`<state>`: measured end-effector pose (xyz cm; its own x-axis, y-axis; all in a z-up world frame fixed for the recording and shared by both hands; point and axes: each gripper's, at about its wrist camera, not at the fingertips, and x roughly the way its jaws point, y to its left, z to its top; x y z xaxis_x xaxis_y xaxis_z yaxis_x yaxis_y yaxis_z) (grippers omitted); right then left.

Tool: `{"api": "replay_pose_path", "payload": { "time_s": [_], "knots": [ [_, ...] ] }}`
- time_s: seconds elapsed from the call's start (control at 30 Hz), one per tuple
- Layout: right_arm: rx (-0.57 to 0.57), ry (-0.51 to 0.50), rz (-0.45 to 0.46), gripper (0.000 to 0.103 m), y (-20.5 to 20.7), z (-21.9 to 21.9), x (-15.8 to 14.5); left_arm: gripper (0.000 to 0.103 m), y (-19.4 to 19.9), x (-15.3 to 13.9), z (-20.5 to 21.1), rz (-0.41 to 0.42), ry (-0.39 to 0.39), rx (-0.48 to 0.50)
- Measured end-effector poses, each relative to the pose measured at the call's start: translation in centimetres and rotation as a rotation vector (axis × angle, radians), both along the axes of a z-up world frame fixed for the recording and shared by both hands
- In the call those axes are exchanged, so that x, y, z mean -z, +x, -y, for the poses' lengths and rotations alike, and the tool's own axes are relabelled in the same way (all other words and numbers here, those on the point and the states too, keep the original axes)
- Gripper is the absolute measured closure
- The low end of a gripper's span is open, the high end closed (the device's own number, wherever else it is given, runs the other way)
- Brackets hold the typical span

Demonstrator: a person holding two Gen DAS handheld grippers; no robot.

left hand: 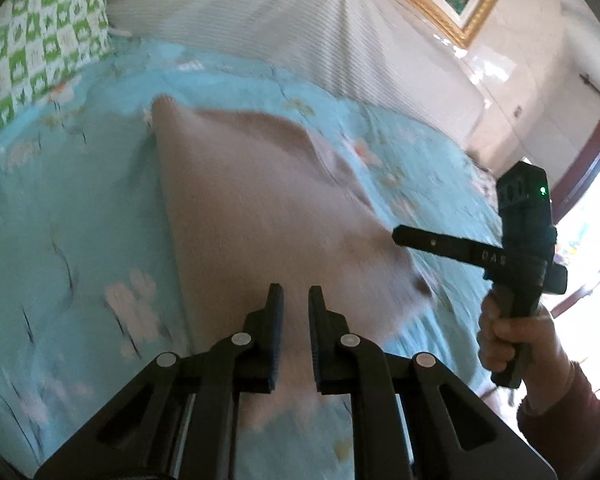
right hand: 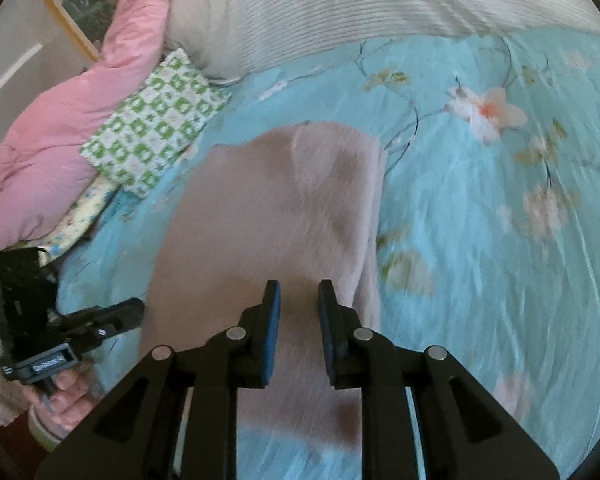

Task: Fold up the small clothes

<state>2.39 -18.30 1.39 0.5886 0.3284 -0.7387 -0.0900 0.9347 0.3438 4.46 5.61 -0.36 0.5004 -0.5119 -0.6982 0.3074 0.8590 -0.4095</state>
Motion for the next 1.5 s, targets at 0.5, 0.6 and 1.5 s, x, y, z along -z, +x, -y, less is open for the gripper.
{"api": "replay_pose_path", "payload": {
  "time_s": [0.5, 0.6, 1.5],
  "knots": [
    [0.049, -0.045, -0.064, 0.082, -5.0, 0.5, 1.7, 0.083, -3.8, 3.1, -1.0, -0.100, 0.049, -0.059],
    [0.064, -0.045, -0.052, 0.070, -6.0, 0.4, 0.9, 0.075, -4.8, 2.4, -1.2, -0.086, 0.051, -0.077],
    [0.029, -0.145, 0.043, 0.030, -11.8, -3.0, 0.2, 0.026, -10.0, 0.7, -2.3, 0.020, 0.204, -0.188]
  ]
}}
